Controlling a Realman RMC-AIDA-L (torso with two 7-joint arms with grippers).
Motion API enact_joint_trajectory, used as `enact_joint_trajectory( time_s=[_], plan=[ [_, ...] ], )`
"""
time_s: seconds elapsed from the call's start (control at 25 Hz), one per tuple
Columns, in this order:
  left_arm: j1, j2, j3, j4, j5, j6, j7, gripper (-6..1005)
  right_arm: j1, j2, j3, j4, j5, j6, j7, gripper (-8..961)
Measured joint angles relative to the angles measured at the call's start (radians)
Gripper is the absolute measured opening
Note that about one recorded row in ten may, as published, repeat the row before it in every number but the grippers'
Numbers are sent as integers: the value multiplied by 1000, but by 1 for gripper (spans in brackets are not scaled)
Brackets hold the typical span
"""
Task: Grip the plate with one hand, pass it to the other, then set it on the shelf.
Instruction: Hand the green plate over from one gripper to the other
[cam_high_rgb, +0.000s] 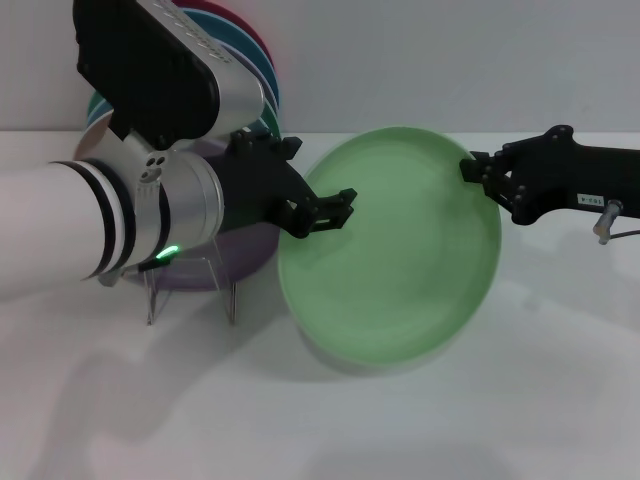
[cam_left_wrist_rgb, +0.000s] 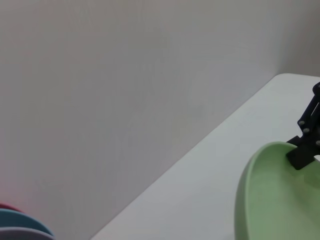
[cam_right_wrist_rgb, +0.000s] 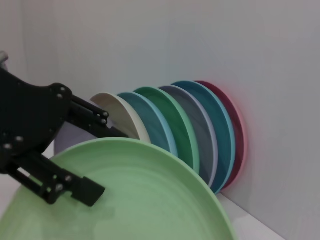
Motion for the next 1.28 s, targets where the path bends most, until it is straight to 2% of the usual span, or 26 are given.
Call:
enact_joint_trajectory(
  time_s=[0.24, 0.44, 0.88, 1.0, 1.28],
  plan=[
    [4, -2, -8, -4, 2, 3, 50, 742, 4, 1, -2, 0, -1, 0, 0, 99],
    [-3, 0, -8, 2, 2, 2, 68, 506, 9, 1, -3, 0, -1, 0, 0, 103],
    [-2, -1, -2, 24, -4, 50, 116, 300, 13, 4, -3, -6, 7, -1, -14, 113],
    [7, -2, 5, 25, -6, 90, 134, 105, 10, 5, -1, -18, 27, -2, -25, 115],
    [8, -1, 12, 16, -15, 111, 168, 86, 8, 3, 1, -63, 128, 8, -27, 122]
  ],
)
